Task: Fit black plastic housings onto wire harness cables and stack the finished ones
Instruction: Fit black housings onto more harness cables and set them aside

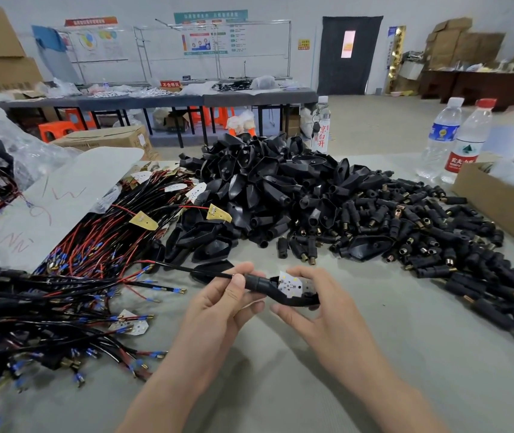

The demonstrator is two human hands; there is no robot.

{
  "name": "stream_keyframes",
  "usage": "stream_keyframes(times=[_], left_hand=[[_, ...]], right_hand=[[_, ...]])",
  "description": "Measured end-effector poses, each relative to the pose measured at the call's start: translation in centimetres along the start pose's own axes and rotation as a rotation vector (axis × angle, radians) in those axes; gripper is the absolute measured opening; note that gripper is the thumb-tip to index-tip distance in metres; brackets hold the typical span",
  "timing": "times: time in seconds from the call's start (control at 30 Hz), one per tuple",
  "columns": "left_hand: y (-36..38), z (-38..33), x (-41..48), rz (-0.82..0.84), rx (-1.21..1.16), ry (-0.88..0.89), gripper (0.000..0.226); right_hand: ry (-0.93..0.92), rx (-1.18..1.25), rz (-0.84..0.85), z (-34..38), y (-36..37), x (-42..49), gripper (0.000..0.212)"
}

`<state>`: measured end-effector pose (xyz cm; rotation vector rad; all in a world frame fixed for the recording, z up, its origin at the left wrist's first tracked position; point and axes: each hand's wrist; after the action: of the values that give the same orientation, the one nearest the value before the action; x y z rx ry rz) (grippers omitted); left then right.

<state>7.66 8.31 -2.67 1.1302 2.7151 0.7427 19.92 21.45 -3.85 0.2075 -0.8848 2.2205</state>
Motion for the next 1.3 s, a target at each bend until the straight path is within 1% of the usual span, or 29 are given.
stream_keyframes(times=[0.13, 0.17, 0.27, 0.3, 0.33, 0.4, 0.47, 0.5, 0.6, 0.67, 0.77, 0.87, 0.97, 1.03, 1.07, 1.13, 1.2, 1.23, 1.27, 1.3], left_hand=[[0.4, -0.4, -0.9, -0.02, 0.014, -0.02, 0.038], [0.4, -0.4, -1.1, -0.052, 0.021, -0.006, 0.038], [-0.1, -1.6, -1.6, -0.192, -0.027, 0.045, 0.036], [-0.6, -2.3, -1.6, -0.242, -0.052, 0.06, 0.037], [-1.3, -3.3, -1.7, -0.289, -0.07, 0.078, 0.037], [-2.8, -5.4, -1.7, -0.363, -0.076, 0.119, 0.032], [-4.2, -7.5, -1.9, -0.407, -0.035, 0.154, 0.027], [-4.8, -8.4, -2.0, -0.42, -0.014, 0.168, 0.027], [-5.4, -10.7, -2.4, -0.437, 0.023, 0.191, 0.029], [-5.0, -11.6, -2.6, -0.427, 0.034, 0.185, 0.028], [-3.4, -11.9, -3.2, -0.363, 0.037, 0.111, 0.03], [-1.3, -11.4, -3.3, -0.281, 0.141, -0.033, 0.032], [0.0, -12.4, -3.1, -0.172, 0.324, -0.112, 0.031], [-0.6, -14.4, -3.0, -0.004, 0.453, -0.129, 0.026], [-1.4, -15.8, -3.0, 0.113, 0.586, -0.123, 0.024], [-3.4, -19.1, -3.2, 0.314, 1.034, -0.089, 0.027], [-5.7, -21.7, -2.5, 0.385, 1.54, -0.007, 0.028], [-6.7, -22.7, -2.3, 0.373, 1.774, -0.015, 0.029], [-8.4, -23.5, -1.7, 0.35, 2.028, 0.021, 0.03], [-9.9, -24.3, -1.5, 0.282, 2.257, -0.005, 0.031]], right_hand=[[0.025, 0.045, 0.025, 0.6, 0.4, -0.2, 0.047], [0.044, 0.061, 0.055, 0.7, 0.4, -0.4, 0.055], [0.063, 0.079, 0.132, 1.1, 0.5, -0.7, 0.089], [0.072, 0.084, 0.142, 1.2, 0.6, -0.7, 0.095], [0.082, 0.095, 0.149, 1.5, 0.6, -0.8, 0.095], [0.084, 0.115, 0.157, 2.1, 0.8, -0.9, 0.084], [0.082, 0.135, 0.165, 2.8, 1.1, -0.9, 0.07], [0.08, 0.141, 0.168, 3.0, 1.3, -1.0, 0.066], [0.063, 0.161, 0.196, 4.0, 2.2, -1.1, 0.058], [0.048, 0.186, 0.204, 4.6, 2.7, -1.4, 0.058], [0.048, 0.236, 0.205, 5.8, 3.3, -1.5, 0.054], [0.032, 0.247, 0.196, 7.3, 3.8, -1.7, 0.042], [0.005, 0.228, 0.235, 8.1, 4.4, -2.0, 0.05], [-0.011, 0.188, 0.252, 8.8, 4.8, -2.1, 0.044], [-0.011, 0.171, 0.252, 9.2, 5.0, -2.0, 0.039], [-0.019, 0.16, 0.262, 9.8, 5.3, -1.9, 0.031], [-0.053, 0.142, 0.296, 10.6, 5.6, -1.9, 0.026], [-0.075, 0.127, 0.318, 11.1, 5.7, -1.8, 0.025], [-0.107, 0.112, 0.34, 11.5, 6.0, -1.9, 0.025], [-0.115, 0.108, 0.369, 12.1, 6.2, -2.2, 0.025]])
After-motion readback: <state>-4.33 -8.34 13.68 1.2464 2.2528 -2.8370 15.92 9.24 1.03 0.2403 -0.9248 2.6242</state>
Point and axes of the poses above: each hand's wrist, its own x-axis towards the middle knuckle, its own y-axis out of the palm, z = x × y, and after that the axes turned 5 degrees about y, right-handed
